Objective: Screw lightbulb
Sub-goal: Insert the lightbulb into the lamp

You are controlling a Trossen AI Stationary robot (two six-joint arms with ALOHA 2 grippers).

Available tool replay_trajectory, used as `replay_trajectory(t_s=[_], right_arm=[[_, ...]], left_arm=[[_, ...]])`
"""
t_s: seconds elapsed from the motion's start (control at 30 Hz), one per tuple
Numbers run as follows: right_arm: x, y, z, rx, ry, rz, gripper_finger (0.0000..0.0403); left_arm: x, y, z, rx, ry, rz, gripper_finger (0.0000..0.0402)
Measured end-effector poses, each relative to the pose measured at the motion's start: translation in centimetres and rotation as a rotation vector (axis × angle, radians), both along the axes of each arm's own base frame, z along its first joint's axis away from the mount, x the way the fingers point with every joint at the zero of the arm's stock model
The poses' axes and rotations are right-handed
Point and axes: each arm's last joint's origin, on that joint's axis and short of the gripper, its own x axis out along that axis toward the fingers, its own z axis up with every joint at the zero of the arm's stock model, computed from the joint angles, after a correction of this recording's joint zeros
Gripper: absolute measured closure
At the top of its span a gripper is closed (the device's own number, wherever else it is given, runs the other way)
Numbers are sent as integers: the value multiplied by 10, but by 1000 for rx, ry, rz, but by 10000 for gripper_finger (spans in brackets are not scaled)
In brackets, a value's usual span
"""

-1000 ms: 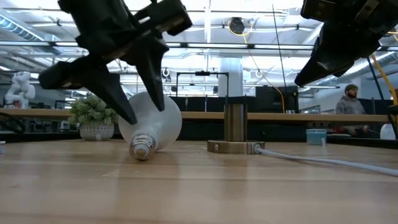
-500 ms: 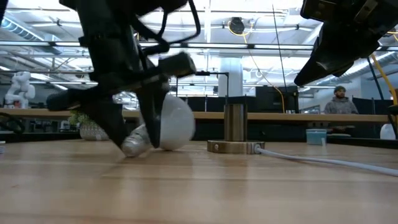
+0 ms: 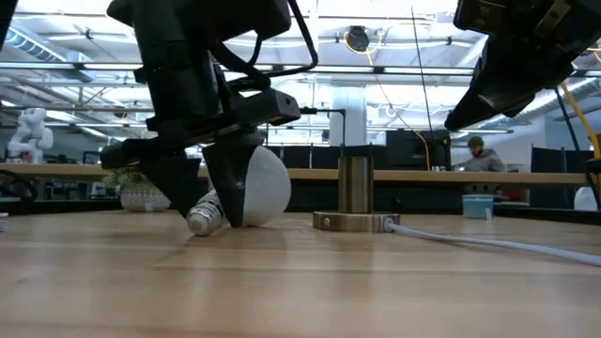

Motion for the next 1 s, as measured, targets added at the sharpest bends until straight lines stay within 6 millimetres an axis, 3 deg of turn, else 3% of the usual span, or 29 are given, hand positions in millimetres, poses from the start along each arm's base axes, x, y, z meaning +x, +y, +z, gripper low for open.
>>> replay_trajectory(t_s=[0.2,0.43,0.67,0.8,1.0], right_arm=[[3,2,-12,-14,40,-7,403],[6,4,-27,-15,82,-42,403],[5,5,-29,14,113,-18,403],[6,4,-29,-5,111,-13,403],[10,-2,-26,-98,60,-57,403]], left_arm=[[0,11,-1,32,28,-2,262],[1,30,-2,161,78,-149,262],[1,40,1,344,101,-284,262],[-3,34,20,434,61,-359,262],[-11,18,69,582,-162,-313,262]])
